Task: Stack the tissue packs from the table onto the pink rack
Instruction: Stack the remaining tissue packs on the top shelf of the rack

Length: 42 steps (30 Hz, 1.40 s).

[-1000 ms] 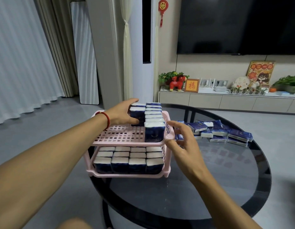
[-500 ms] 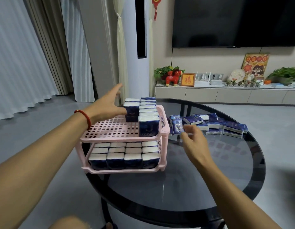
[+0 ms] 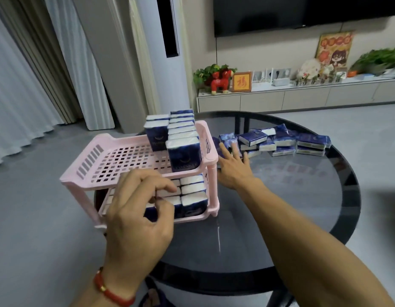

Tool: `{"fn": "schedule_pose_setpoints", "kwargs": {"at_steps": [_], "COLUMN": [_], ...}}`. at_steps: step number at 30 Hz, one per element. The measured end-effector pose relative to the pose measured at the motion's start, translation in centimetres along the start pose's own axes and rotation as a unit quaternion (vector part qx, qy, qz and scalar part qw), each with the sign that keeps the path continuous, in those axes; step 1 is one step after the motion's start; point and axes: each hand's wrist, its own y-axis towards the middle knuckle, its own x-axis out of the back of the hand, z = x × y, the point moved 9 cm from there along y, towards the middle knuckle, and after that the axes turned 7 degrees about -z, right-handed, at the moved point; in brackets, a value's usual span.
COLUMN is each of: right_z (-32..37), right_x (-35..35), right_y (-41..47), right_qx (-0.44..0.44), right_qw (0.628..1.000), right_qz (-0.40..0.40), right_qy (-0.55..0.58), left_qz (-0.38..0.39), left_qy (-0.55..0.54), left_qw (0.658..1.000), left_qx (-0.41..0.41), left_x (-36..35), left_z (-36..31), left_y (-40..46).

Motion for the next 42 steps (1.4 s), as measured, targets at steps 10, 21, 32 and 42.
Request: {"fn": "schedule_pose_setpoints", "kwargs": {"at_steps": [10, 21, 32, 42], "right_z": [-0.8, -3.5, -7.5, -4.2], "right_x": [2.4, 9.5, 12.5, 9.0], "right_y": [-5.3, -19.0, -19.1, -18.5], "right_qx": [0.028, 0.051, 0.006, 0.078], "right_qw": [0.998, 0.995, 0.997, 0.972], "right_qz": [0.016, 0.083, 0.058, 0.106], "right_qy": [-0.053, 0.001, 0.042, 0.196], "left_qz": [0.189, 0.411, 0.359, 0.316], "left_qy": [-0.124, -0.035, -0.002, -0.143], "left_qw": [0.974, 0.900, 0.925, 0.869], "left_qx": [0.031, 0.140, 0.123, 0.353], "left_x": [-5.6, -16.0, -19.5, -17.9], "left_z": [-2.7, -5.7, -4.8, -2.5], "left_y": [-3.9, -10.6, -9.8, -10.1]}}
